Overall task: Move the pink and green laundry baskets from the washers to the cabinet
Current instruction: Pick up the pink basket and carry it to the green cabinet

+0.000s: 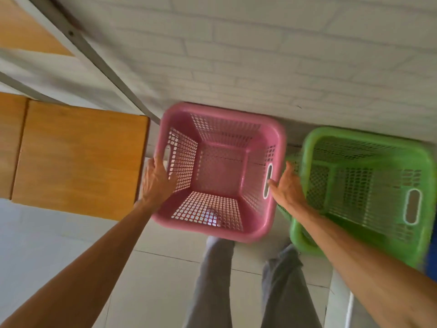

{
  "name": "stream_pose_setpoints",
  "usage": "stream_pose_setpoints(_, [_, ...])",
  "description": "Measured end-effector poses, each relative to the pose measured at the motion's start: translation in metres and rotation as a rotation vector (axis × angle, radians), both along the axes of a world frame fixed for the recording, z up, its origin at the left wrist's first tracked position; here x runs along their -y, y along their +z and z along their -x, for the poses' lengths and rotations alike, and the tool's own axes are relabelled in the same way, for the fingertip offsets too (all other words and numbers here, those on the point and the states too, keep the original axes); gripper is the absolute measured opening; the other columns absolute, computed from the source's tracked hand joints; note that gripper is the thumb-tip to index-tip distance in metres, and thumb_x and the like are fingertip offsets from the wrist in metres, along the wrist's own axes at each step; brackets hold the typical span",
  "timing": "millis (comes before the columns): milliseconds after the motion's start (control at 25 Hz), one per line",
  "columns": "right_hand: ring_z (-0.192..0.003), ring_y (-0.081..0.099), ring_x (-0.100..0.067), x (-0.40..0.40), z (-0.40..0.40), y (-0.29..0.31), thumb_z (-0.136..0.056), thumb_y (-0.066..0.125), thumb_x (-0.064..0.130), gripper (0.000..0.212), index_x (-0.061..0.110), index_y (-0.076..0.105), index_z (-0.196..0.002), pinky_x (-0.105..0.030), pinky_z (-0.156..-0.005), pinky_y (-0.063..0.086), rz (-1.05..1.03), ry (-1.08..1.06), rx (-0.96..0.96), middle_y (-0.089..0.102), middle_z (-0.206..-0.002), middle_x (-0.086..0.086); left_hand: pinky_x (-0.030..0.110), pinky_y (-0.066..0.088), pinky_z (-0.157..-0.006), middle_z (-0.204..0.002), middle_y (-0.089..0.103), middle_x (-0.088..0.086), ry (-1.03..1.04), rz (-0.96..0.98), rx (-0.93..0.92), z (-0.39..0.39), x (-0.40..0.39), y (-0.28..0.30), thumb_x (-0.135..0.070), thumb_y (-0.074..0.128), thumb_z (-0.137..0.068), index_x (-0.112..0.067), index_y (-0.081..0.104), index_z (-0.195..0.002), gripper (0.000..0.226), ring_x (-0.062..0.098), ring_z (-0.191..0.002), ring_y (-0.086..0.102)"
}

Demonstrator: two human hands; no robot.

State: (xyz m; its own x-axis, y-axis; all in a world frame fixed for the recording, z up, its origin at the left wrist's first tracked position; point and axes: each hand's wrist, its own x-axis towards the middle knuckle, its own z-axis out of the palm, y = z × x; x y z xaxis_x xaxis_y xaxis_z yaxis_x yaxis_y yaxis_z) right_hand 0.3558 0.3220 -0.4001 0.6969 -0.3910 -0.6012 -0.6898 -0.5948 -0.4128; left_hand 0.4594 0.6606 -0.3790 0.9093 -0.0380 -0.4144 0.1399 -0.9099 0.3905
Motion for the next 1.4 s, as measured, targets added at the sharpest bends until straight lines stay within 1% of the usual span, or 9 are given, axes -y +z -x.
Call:
stream_pose_setpoints(200, [-0.053, 0.064, -0.026, -0.023, 0.0, -0.019, -0.089, 0.063, 0.008, 0.085, 0.013, 0.009, -0.154, -0.04, -0.041, 0.055, 0.149, -0.022, -0.046, 0.064, -0.095, -0.02, 0.054, 0.056, -0.074, -0.132, 0.047, 0.021, -0.011, 0.047, -0.051, -0.02, -0.028, -0.038, -0.042, 0.053, -0.087, -0.022, 0.01, -0.151, 0.079, 0.039, -0.11, 0.055])
stream_pose_setpoints(320, [-0.047, 0.062, -0.023, -0.029, -0.004, -0.023, -0.085, 0.064, 0.0, 0.093, 0.013, 0.003, -0.154, -0.031, -0.034, 0.049, 0.131, -0.046, -0.091, 0.064, -0.087, -0.017, 0.036, 0.052, -0.054, -0.123, 0.051, 0.02, -0.024, 0.118, -0.039, -0.021, -0.033, -0.052, -0.032, 0.051, -0.095, -0.025, 0.005, -0.154, 0.075, 0.028, -0.086, 0.057])
stream_pose_setpoints(520, [-0.043, 0.059, -0.019, -0.018, -0.014, -0.004, -0.086, 0.071, 0.008, 0.095, 0.02, 0.005, -0.154, -0.021, -0.033, 0.044, 0.048, -0.093, -0.13, 0.065, -0.092, -0.014, 0.03, 0.043, -0.031, -0.085, 0.057, 0.018, -0.178, 0.167, -0.019, -0.031, -0.056, -0.045, -0.014, 0.039, -0.093, -0.028, 0.0, -0.157, 0.076, 0.021, -0.042, 0.053])
stream_pose_setpoints(640, [-0.045, 0.06, -0.014, -0.023, -0.003, 0.047, -0.09, 0.065, 0.005, 0.084, 0.022, 0.012, -0.153, -0.017, -0.033, 0.045, 0.038, -0.118, 0.024, 0.062, -0.098, -0.006, 0.031, 0.045, -0.029, -0.074, 0.055, 0.009, -0.137, 0.174, 0.021, -0.025, -0.057, 0.012, -0.006, 0.043, -0.095, -0.029, 0.005, -0.157, 0.077, 0.02, -0.042, 0.054])
stream_pose_setpoints(880, [-0.045, 0.056, -0.022, -0.026, 0.029, 0.197, -0.101, 0.045, 0.024, 0.06, 0.026, 0.021, -0.155, -0.039, -0.033, 0.048, 0.094, -0.052, 0.269, 0.064, -0.084, -0.013, 0.042, 0.052, -0.04, -0.083, 0.063, 0.019, 0.091, 0.334, 0.058, 0.023, -0.071, 0.182, -0.029, 0.045, -0.1, -0.034, 0.022, -0.155, 0.06, 0.028, -0.05, 0.055])
stream_pose_setpoints(1000, [-0.044, 0.048, -0.019, -0.035, 0.048, 0.272, -0.102, 0.042, 0.029, 0.059, 0.032, 0.02, -0.156, -0.037, -0.033, 0.048, 0.076, 0.04, 0.386, 0.061, -0.079, -0.014, 0.037, 0.047, -0.044, -0.076, 0.065, 0.025, 0.214, 0.322, 0.124, 0.063, -0.084, 0.266, -0.031, 0.047, -0.1, -0.027, 0.033, -0.152, 0.054, 0.023, -0.052, 0.052])
stream_pose_setpoints(1120, [-0.045, 0.048, -0.015, -0.053, 0.065, 0.327, -0.101, 0.045, 0.024, 0.059, 0.03, 0.023, -0.155, -0.03, -0.036, 0.048, -0.004, 0.103, 0.441, 0.063, -0.086, -0.016, 0.044, 0.05, -0.061, -0.083, 0.064, 0.007, 0.37, 0.344, 0.163, 0.123, -0.112, 0.336, -0.036, 0.049, -0.098, -0.027, 0.037, -0.151, 0.054, 0.018, -0.068, 0.056])
stream_pose_setpoints(1280, [-0.061, 0.059, -0.007, -0.112, 0.078, 0.395, -0.097, 0.051, 0.024, 0.06, 0.031, 0.03, -0.152, -0.017, -0.051, 0.053, -0.116, 0.226, 0.5, 0.065, -0.11, 0.0, 0.006, 0.041, -0.055, -0.095, 0.063, -0.002, 0.649, 0.405, 0.269, 0.219, -0.164, 0.412, -0.036, 0.051, -0.099, -0.033, 0.043, -0.147, 0.049, 0.004, -0.064, 0.058])
stream_pose_setpoints(1400, [-0.076, 0.062, -0.003, -0.179, 0.079, 0.443, -0.095, 0.056, 0.016, 0.061, 0.028, 0.036, -0.151, -0.002, -0.063, 0.048, -0.203, 0.344, 0.527, 0.059, -0.115, 0.007, 0.005, 0.041, -0.048, -0.086, 0.058, 0.0, 0.847, 0.41, 0.35, 0.288, -0.221, 0.443, -0.035, 0.054, -0.098, -0.031, 0.045, -0.146, 0.049, 0.004, -0.059, 0.057])
